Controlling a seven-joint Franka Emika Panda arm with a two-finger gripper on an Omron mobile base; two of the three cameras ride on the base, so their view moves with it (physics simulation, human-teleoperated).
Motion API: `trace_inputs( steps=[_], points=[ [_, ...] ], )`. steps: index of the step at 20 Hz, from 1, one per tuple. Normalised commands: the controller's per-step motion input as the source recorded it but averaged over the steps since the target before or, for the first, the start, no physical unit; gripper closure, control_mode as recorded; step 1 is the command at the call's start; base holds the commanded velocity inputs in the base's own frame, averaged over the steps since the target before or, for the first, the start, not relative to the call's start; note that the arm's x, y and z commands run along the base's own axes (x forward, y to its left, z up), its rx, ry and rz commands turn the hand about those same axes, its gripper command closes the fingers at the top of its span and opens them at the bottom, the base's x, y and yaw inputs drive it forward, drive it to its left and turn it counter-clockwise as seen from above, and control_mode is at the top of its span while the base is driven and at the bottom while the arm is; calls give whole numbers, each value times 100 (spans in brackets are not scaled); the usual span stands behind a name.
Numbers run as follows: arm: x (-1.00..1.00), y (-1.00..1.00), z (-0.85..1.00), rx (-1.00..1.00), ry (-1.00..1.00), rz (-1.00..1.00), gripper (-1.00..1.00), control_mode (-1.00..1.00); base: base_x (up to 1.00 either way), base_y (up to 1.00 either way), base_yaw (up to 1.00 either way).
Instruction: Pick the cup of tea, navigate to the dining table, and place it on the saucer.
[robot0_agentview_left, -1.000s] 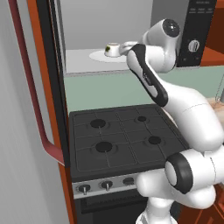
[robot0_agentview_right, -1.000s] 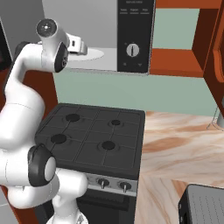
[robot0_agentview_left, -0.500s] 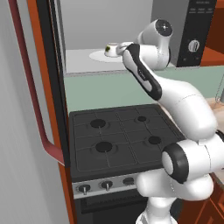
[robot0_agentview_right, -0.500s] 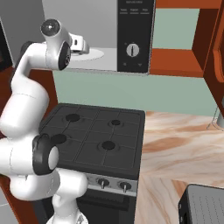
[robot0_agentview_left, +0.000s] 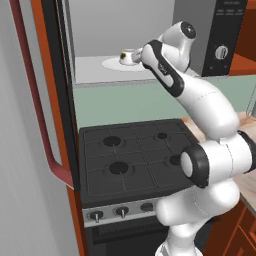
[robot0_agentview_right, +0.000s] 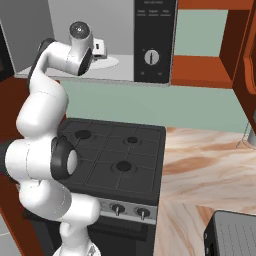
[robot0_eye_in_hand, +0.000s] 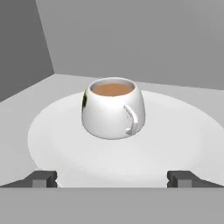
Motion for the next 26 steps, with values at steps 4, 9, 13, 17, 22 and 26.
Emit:
trace_inputs(
  steps=[4, 9, 13, 17, 22, 26],
  points=[
    [37, -2, 0, 0, 3, 16, -100, -100, 0, 0, 0],
    [26, 0, -13, 0, 0, 9, -100, -100, 0, 0, 0],
    [10, 0, -13, 0, -1, 3, -100, -100, 0, 0, 0],
    [26, 0, -2, 0, -5, 0, -100, -100, 0, 0, 0],
    [31, 0, 0, 0, -4, 0, -100, -100, 0, 0, 0],
    [14, 4, 0, 0, 0, 0, -100, -100, 0, 0, 0]
  ],
)
